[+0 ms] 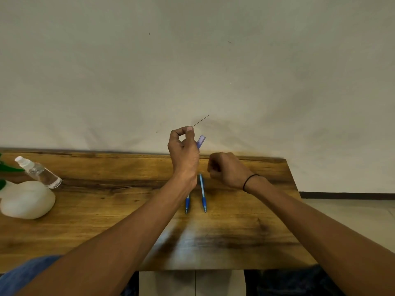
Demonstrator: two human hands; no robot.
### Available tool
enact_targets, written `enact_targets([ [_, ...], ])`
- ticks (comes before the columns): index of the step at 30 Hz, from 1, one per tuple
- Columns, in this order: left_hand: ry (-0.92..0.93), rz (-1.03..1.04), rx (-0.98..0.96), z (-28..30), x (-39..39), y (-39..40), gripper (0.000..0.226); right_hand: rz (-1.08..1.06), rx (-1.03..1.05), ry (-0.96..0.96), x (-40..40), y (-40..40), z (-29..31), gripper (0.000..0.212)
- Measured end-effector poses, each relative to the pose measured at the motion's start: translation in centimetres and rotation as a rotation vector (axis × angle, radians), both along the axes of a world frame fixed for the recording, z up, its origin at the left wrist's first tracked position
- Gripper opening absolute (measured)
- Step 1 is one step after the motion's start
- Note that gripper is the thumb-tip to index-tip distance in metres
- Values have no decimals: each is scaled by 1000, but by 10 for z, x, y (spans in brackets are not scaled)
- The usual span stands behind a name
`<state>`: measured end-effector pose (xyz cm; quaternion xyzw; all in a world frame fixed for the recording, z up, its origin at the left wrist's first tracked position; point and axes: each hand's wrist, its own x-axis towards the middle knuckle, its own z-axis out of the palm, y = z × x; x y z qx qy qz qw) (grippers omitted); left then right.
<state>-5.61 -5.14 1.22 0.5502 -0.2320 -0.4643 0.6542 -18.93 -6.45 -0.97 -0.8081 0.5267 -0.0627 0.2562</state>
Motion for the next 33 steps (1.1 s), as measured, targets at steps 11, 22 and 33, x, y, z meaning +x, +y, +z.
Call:
enact_targets([
  [11, -202, 56, -13, -5, -2, 7, 9, -214, 103, -873, -18, -3, 70, 6],
  [22, -383, 64, -137, -9, -10, 13, 12, -201, 103, -808, -12, 2, 85, 24],
  [33, -477, 116, -163, -9, -13, 17, 15, -231, 149, -791, -11, 2, 79, 27],
])
